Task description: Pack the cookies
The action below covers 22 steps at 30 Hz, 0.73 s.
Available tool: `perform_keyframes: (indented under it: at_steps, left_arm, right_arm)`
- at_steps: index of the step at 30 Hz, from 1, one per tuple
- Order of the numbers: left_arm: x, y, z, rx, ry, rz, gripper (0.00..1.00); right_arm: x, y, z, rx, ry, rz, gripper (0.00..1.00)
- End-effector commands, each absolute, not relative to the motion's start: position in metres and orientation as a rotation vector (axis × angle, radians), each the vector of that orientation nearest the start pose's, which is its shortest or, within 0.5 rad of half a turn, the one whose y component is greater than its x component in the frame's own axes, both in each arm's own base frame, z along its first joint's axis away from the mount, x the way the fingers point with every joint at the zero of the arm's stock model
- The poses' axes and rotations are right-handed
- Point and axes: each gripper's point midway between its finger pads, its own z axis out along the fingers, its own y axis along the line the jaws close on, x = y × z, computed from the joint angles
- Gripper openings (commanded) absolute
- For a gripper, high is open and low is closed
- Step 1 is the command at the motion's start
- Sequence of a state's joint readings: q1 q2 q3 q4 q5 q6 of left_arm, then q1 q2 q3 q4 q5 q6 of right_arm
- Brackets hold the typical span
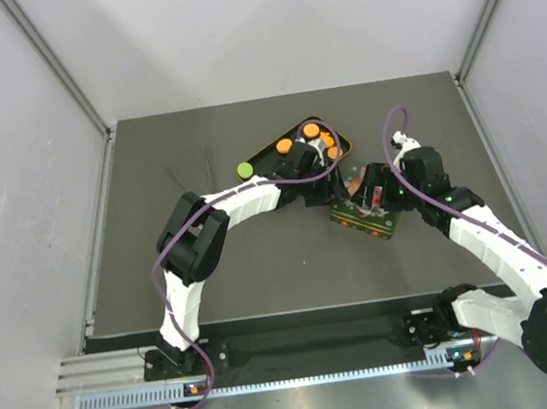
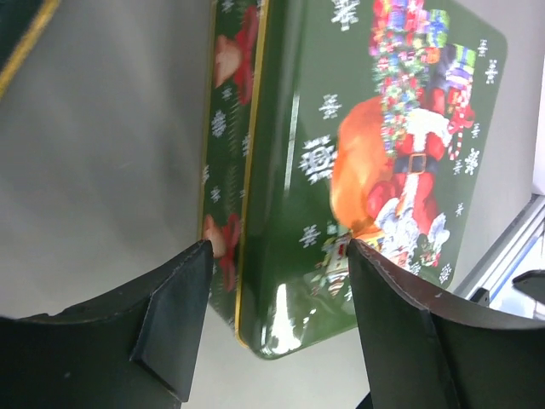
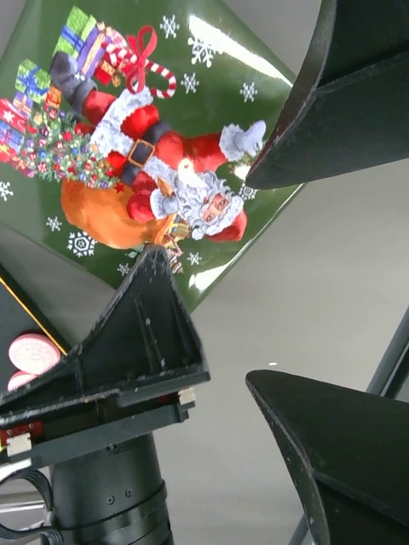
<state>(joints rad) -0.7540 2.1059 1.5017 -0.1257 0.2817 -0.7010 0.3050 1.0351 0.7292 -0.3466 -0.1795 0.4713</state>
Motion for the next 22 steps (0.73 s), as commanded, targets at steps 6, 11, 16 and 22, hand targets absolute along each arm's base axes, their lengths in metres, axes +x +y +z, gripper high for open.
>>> perform_keyframes:
  at_steps: [6, 11, 16, 22]
  left_arm:
    - [0.367, -0.358, 0.143, 0.222, 2.339, -0.894, 0.71]
    - [0.344, -0.327, 0.189, 0.282, 2.265, -0.832, 0.73]
    - [0.32, -0.296, 0.206, 0.29, 2.209, -0.78, 0.73]
    - [0.296, -0.265, 0.22, 0.265, 2.143, -0.758, 0.74]
  right_arm:
    - [0.304, 0.145, 0.22, 0.046, 2.068, 0.638, 1.0]
    - [0.316, 0.133, 0.247, 0.085, 1.991, 0.572, 1.0]
    - [0.317, 0.115, 0.256, 0.112, 1.953, 0.519, 1.0]
    - [0.318, 0.102, 0.268, 0.137, 1.892, 0.466, 1.0]
